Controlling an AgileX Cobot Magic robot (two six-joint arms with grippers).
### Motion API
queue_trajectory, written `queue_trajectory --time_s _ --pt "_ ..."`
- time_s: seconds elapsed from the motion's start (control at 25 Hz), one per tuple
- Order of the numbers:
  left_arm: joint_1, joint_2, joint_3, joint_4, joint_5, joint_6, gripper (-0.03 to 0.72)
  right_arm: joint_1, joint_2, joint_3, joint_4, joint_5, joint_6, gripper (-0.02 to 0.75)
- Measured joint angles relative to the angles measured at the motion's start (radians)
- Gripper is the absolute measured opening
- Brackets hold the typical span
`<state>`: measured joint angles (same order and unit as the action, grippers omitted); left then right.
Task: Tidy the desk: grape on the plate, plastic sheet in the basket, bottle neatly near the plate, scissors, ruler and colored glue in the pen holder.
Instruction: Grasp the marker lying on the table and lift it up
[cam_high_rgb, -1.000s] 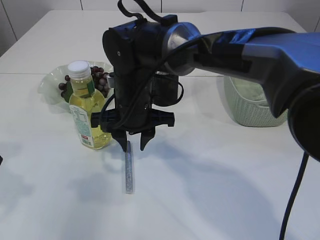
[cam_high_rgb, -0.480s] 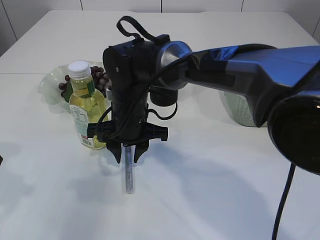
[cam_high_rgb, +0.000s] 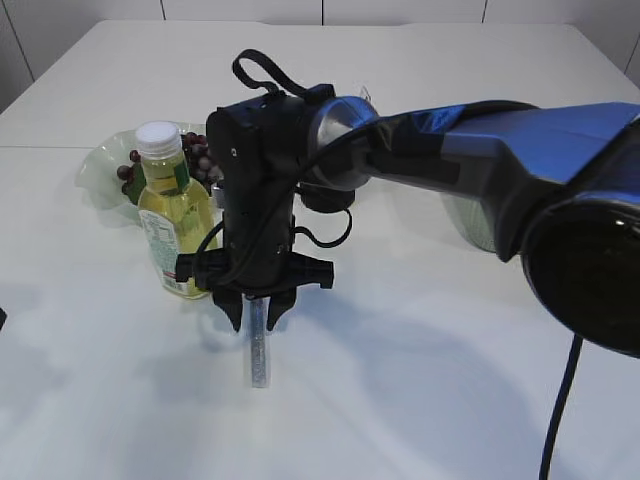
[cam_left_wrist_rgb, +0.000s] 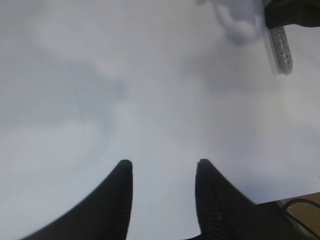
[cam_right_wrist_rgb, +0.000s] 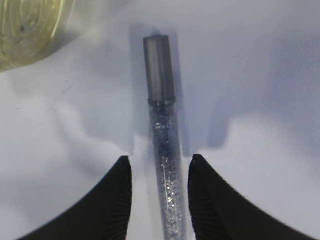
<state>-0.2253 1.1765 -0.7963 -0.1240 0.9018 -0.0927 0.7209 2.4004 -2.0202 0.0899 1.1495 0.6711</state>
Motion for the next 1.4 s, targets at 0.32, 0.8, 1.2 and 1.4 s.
queue_trajectory --time_s 0.32,0.8,1.2,1.4 --pt "0.000 0.000 0.000 0.000 -0.002 0.001 0.308 0.000 0.028 0.000 -0.002 -0.002 0.000 0.313" --pt "0.000 0.000 0.000 0.000 -0.004 0.002 0.308 0.000 0.042 -0.002 -0.012 0.012 -0.052 0.175" --pt "0.000 0.000 0.000 0.017 -0.006 0.002 0.308 0.000 0.042 -0.010 0.016 0.018 -0.113 0.092" --pt "0.000 0.000 0.000 0.018 -0.006 0.002 0.308 -0.015 0.038 -0.043 0.020 0.061 -0.182 0.090"
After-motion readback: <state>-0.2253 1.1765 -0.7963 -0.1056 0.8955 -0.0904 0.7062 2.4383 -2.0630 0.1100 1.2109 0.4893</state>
